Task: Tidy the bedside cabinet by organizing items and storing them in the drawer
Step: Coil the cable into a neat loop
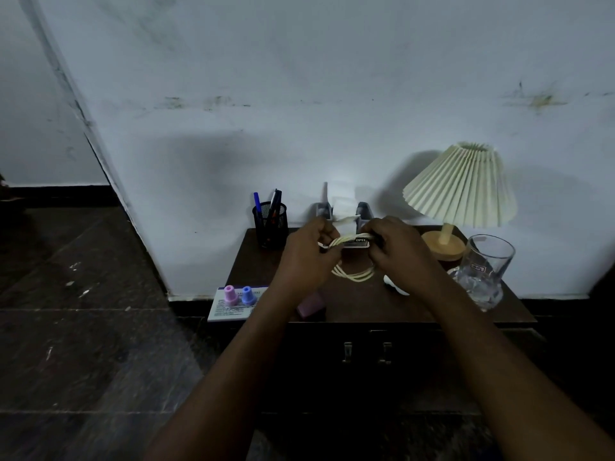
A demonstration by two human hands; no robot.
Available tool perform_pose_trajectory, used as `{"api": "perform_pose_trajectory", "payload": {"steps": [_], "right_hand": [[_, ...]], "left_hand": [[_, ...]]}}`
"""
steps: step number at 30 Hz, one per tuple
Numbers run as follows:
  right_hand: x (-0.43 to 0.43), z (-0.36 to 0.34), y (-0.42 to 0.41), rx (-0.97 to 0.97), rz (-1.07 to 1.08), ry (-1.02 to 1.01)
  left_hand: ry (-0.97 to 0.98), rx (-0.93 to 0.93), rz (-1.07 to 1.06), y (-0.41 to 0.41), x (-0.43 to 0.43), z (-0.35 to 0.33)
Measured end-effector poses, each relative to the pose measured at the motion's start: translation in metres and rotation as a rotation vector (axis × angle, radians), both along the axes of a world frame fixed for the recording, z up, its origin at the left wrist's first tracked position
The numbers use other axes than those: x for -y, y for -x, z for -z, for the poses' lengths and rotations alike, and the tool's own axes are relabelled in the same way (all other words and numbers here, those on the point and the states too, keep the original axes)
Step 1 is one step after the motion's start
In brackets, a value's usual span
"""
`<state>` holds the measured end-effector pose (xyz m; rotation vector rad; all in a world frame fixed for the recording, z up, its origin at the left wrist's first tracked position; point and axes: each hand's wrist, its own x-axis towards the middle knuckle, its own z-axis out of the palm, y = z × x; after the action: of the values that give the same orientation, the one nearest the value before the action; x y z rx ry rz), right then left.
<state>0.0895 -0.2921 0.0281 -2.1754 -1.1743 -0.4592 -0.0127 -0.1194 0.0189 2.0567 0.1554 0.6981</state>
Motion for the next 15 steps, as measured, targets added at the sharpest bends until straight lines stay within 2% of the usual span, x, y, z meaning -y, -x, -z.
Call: {"api": "perform_pose_trajectory", "payload": {"steps": [2, 5, 9, 11, 15], "right_hand": [[0.004, 0.000, 0.000, -0.105, -0.043, -0.045], [0.012, -0.003, -0.003, -0.647, -0.249, -0.230], [0.024, -0.001, -0.014, -0.991, -0.420, -0.382], [0.029, -0.001, -0.019, -1.031, -0.446, -0.392], [0.033, -0.002, -0.026, -0.830, -0.332, -0.270]], "left_hand": [[0.137, -0.048, 0.036, 0.002, -0.005, -0.003], [0.346, -0.086, 0.131, 0.008, -0.013, -0.009], [0.601, -0.099, 0.289, 0.015, -0.017, -0.014], [0.643, -0.122, 0.328, 0.016, -0.022, -0.015], [0.553, -0.172, 0.330, 0.015, -0.029, -0.012]]}}
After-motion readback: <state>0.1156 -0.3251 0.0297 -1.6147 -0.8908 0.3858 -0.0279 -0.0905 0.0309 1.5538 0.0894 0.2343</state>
